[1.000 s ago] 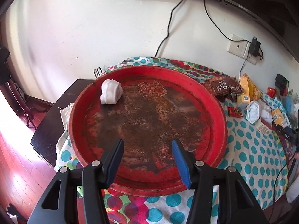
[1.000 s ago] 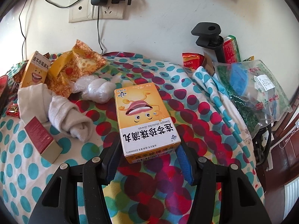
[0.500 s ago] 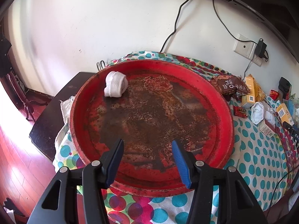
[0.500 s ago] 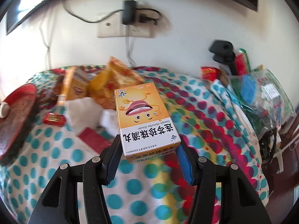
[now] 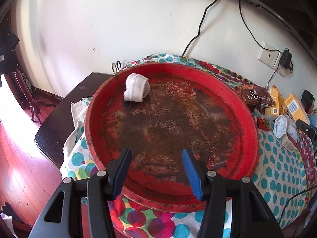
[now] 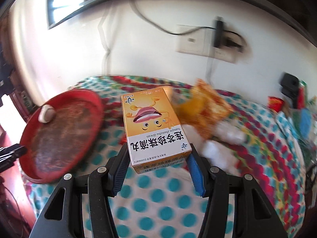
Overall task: Organize objects
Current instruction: 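Carry the orange box onto the red tray and open the right gripper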
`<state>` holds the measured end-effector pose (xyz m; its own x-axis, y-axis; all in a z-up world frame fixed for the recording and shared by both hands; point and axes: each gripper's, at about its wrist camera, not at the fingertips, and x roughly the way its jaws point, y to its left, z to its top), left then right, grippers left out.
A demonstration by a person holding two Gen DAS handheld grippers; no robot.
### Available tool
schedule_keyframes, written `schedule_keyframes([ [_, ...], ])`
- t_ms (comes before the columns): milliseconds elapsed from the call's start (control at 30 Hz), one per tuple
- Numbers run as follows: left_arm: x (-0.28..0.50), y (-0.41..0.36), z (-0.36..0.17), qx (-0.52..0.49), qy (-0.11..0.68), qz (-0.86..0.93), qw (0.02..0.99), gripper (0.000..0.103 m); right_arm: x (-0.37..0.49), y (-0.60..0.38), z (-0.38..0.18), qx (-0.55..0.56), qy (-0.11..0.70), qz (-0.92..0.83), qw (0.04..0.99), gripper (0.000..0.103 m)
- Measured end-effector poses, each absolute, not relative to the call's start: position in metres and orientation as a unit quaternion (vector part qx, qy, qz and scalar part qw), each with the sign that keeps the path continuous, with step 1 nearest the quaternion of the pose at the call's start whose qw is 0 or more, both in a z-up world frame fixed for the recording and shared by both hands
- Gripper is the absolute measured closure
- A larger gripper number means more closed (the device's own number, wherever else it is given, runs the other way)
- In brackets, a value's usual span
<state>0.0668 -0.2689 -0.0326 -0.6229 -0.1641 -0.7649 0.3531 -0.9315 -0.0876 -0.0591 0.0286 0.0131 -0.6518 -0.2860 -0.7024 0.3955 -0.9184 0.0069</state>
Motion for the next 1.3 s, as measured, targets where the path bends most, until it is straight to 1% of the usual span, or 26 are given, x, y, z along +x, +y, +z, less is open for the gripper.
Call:
schedule_keyframes([
  [233, 0.068, -0.272, -0.031, 0.398, 0.099, -0.898, 0.16, 0.048, -0.055, -0.042, 0.001, 0.38, 0.083, -0.888, 0.244, 0.05],
  [633, 0.075, -0.303, -0.031, 0.386, 0.132, -0.896, 0.177, 0.048, -0.086, -0.168, -0.02, 0.424, 0.11, -0.845, 0.306, 0.05],
  [867, 0.078, -0.318, -0.036, 0.386, 0.147, -0.891, 0.187, 0.048, -0.116, -0.214, -0.037, 0.455, 0.109, -0.828, 0.308, 0.05],
  [1000, 0.078, -0.321, -0.039, 0.388, 0.153, -0.89, 0.186, 0.048, -0.126, -0.238, -0.046, 0.46, 0.131, -0.823, 0.305, 0.05],
  [1067, 0.078, -0.321, -0.04, 0.39, 0.153, -0.889, 0.186, 0.048, -0.134, -0.248, -0.048, 0.464, 0.128, -0.822, 0.305, 0.05],
  [1300, 0.074, -0.316, -0.043, 0.392, 0.135, -0.891, 0.186, 0.048, -0.142, -0.271, -0.057, 0.468, 0.152, -0.817, 0.303, 0.05],
])
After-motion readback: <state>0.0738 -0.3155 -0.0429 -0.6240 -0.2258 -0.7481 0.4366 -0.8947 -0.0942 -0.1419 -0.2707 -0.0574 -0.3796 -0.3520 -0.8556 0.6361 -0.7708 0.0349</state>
